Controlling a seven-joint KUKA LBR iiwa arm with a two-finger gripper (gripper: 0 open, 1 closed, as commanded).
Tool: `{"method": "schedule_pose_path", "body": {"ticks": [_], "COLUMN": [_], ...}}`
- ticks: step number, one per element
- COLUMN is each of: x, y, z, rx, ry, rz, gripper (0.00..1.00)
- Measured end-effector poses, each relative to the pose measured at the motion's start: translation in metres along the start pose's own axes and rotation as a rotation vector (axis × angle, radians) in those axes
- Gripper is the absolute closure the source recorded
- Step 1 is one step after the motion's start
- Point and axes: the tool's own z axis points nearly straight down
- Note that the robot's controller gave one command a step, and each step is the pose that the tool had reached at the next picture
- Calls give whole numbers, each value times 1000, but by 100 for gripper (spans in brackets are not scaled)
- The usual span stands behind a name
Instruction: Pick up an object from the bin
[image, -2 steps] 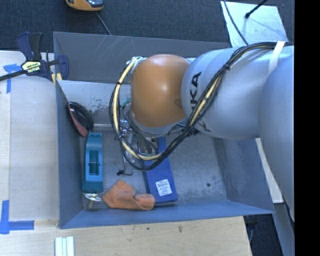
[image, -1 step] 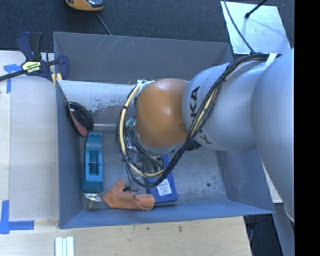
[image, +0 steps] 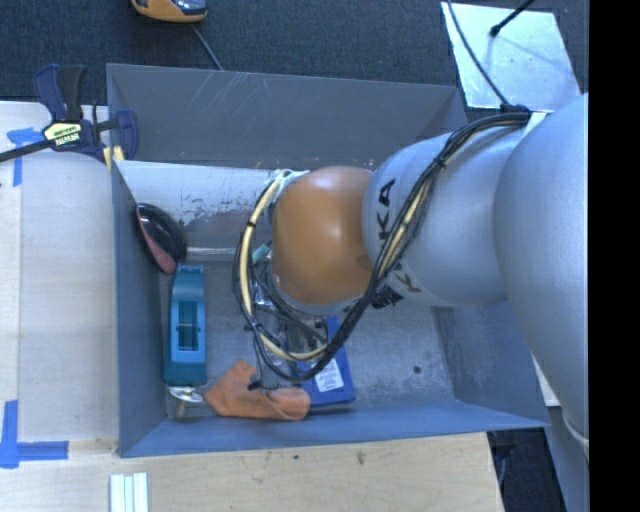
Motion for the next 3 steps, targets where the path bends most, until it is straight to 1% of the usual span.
{"method": "schedule_pose_path", "body": {"ticks": [1, 2, 3], "x": [3, 16, 18], "y": [-20, -23, -26], "z": [2, 35, 60], "rx": [-1, -1, -2], "ry": [-2, -8, -4], "rz": [24, -97, 96], "gripper": [0, 0, 100]}}
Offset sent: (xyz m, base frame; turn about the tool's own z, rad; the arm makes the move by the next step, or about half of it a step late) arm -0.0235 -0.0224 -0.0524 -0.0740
